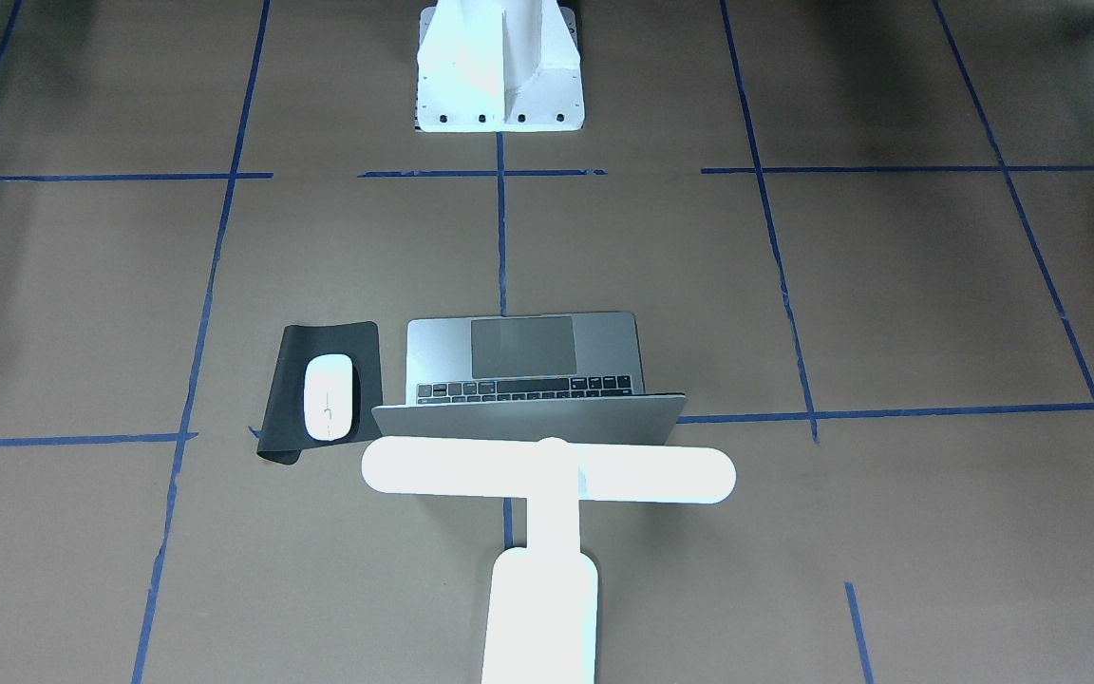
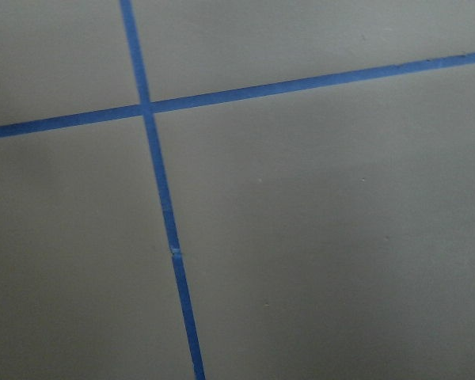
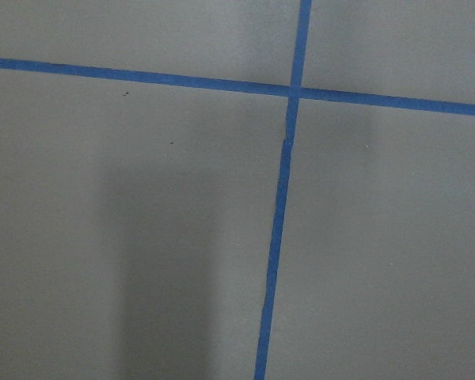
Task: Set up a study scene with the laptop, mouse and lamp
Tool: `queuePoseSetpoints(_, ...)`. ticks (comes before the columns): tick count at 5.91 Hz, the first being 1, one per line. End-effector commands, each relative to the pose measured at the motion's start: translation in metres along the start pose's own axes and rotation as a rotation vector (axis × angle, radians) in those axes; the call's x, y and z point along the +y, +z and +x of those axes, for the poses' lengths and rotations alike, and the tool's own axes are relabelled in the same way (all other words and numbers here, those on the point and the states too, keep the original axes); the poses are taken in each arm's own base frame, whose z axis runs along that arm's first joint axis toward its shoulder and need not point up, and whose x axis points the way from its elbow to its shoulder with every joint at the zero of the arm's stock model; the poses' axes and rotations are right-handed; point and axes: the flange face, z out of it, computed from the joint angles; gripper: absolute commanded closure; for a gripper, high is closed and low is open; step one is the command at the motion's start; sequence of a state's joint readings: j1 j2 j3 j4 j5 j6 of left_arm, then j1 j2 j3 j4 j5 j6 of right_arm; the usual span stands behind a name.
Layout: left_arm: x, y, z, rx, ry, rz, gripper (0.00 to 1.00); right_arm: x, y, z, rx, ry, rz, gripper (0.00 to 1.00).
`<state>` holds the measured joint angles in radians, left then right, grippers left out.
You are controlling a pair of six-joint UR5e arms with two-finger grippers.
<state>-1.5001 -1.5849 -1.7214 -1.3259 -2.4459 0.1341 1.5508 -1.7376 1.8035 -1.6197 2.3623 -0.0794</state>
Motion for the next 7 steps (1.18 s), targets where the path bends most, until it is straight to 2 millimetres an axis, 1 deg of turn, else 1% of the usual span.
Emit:
queuePoseSetpoints(1, -0.001, -0.005, 0.005, -0.001, -0.014, 0.015, 0.0, 0.003, 0.006, 0.003, 0.038, -0.004, -0.017, 0.0)
queuePoseSetpoints(2, -0.001, -0.007, 0.006, 0.0, 0.0, 0.024, 0.0, 0.002, 0.006, 0.002, 0.041, -0.006, -0.017, 0.0)
queuePoseSetpoints(4, 0.03, 0.005, -0.002, 0.009, -0.016, 0.01, 0.0, 0.002, 0.005, 0.001, 0.04, -0.009, -0.014, 0.0)
queuePoseSetpoints(5, 0.031, -0.009, 0.013, 0.005, 0.021, 0.043, 0.0, 0.004, 0.006, 0.002, 0.039, -0.008, -0.015, 0.0)
queuePoseSetpoints(6, 0.047, 0.0, 0.007, 0.007, 0.004, 0.027, 0.0, 0.005, 0.007, 0.002, 0.033, -0.009, -0.013, 0.0)
queuePoseSetpoints(7, 0.048, 0.001, 0.005, 0.007, -0.002, 0.022, 0.0, 0.004, 0.002, -0.003, 0.033, -0.017, -0.004, 0.0)
